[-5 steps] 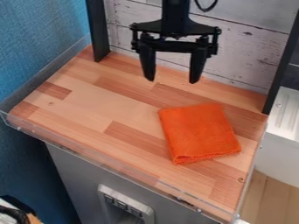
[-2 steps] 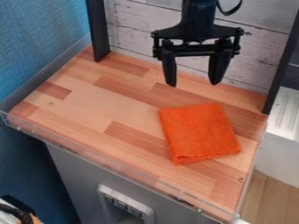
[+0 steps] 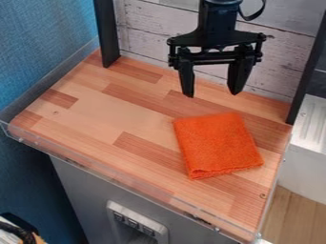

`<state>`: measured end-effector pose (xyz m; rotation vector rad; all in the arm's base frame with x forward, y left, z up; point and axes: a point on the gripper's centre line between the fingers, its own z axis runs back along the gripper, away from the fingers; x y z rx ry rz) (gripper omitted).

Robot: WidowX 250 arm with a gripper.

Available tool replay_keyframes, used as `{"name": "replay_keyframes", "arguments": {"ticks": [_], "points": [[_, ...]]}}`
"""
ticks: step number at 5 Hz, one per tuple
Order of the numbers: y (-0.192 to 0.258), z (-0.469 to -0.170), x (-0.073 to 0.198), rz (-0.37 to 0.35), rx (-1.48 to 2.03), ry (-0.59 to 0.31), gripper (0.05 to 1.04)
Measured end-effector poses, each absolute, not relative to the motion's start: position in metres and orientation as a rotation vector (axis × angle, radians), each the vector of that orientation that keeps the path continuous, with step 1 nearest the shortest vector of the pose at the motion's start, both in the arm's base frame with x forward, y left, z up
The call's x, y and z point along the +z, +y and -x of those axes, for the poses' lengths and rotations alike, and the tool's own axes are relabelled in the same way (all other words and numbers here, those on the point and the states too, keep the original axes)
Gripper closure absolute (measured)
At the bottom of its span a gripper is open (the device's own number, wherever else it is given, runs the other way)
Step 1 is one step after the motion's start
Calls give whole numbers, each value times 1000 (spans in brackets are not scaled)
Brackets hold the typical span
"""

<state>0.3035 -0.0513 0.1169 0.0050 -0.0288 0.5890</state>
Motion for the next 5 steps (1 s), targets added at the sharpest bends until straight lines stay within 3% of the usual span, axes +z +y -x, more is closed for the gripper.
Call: {"name": "replay_keyframes", "arguments": {"ticks": [2,3,5], "points": [[-61,-306,112,-34,595,6,85],[-71,-310,115,-27,590,11,133],[-81,-319,96,-2,585,24,716]]}}
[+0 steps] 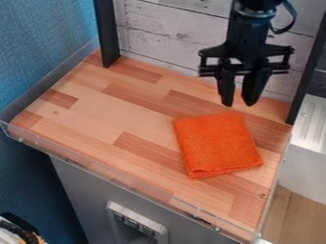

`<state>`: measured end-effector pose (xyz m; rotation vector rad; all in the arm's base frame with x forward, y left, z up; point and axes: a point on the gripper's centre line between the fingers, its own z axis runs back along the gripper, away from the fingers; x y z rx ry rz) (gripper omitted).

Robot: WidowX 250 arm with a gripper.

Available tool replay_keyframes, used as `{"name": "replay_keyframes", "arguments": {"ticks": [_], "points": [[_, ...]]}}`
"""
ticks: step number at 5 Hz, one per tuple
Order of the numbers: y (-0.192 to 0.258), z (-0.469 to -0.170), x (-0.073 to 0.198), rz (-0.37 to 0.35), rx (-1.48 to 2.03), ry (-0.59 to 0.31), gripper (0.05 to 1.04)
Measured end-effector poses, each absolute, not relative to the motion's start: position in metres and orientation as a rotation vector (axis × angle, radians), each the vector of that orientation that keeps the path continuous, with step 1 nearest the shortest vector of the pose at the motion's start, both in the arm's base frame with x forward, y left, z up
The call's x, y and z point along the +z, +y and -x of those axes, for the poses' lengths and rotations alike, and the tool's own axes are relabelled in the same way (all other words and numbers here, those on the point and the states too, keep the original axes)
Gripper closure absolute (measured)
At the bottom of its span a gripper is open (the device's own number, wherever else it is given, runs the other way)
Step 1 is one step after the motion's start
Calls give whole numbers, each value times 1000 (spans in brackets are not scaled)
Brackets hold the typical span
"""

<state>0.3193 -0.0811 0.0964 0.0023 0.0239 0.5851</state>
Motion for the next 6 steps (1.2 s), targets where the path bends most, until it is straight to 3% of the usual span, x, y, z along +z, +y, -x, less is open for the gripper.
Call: {"name": "replay_keyframes", "arguments": {"ticks": [1,2,6], "points": [[-84,-320,77,12,575,32,930],[-85,-319,59,27,555,33,1018],[-71,-311,15,28,582,-34,999]]}}
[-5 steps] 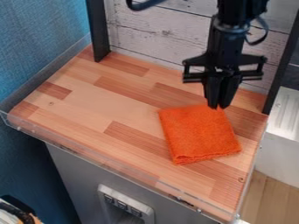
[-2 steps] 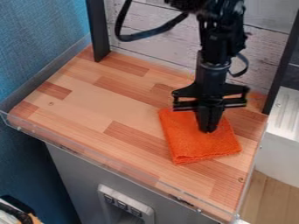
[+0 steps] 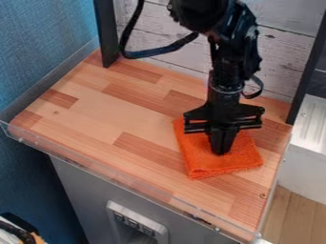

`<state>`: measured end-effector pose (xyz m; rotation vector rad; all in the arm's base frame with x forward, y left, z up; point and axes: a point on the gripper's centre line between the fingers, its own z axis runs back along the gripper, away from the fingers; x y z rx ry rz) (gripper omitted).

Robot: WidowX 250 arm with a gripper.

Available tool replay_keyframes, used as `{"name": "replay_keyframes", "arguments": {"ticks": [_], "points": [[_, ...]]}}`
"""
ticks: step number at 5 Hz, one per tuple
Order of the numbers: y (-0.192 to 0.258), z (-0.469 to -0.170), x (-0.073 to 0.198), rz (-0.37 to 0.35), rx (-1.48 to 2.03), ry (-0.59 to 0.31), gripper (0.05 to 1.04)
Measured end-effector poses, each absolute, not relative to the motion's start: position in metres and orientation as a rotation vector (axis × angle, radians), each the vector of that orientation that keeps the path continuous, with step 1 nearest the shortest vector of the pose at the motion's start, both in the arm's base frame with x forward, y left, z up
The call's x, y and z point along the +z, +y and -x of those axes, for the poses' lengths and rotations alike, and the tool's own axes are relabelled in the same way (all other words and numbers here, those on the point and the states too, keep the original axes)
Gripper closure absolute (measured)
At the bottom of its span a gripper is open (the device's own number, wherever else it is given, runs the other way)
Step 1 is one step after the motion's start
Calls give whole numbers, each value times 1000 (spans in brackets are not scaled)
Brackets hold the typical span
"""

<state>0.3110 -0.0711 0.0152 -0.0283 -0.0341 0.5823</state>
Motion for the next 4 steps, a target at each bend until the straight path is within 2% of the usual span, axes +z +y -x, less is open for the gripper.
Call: {"name": "replay_keyframes", "arguments": {"ticks": [1,2,3,4], "points": [[-73,-307,16,6,523,-23,845],[-72,-303,29,-8,439,-20,593],[-71,-297,50,-10,336,-18,422],[-68,-290,57,-13,295,-7,715]]}}
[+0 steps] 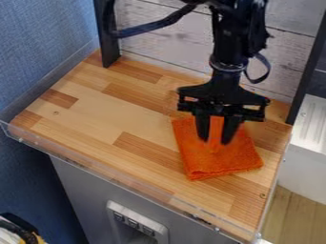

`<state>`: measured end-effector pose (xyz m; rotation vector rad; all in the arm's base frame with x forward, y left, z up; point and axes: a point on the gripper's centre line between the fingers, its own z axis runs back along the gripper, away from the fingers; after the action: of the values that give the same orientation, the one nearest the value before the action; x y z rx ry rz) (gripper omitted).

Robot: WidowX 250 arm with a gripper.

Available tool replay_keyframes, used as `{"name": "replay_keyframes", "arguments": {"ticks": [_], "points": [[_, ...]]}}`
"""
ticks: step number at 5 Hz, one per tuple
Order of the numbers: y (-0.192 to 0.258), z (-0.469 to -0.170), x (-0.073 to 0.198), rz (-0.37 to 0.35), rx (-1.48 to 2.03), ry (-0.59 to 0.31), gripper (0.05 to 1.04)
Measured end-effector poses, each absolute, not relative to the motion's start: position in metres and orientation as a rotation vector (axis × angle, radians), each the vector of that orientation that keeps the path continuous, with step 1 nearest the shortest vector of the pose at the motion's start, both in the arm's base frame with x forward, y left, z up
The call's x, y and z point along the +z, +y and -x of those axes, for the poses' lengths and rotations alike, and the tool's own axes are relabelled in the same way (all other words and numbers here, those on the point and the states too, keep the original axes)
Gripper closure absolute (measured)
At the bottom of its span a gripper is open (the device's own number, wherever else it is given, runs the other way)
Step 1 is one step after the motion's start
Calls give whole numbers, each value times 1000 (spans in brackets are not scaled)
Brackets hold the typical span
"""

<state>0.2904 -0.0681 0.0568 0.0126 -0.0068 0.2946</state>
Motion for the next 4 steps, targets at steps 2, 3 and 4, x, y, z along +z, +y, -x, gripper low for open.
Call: {"name": "replay_keyframes", "arguments": {"ticks": [2,3,4], "points": [[-65,-283,51,-21,327,14,1018],[-65,-285,51,-18,361,4,1025],[-69,-292,48,-3,411,-5,1025]]}}
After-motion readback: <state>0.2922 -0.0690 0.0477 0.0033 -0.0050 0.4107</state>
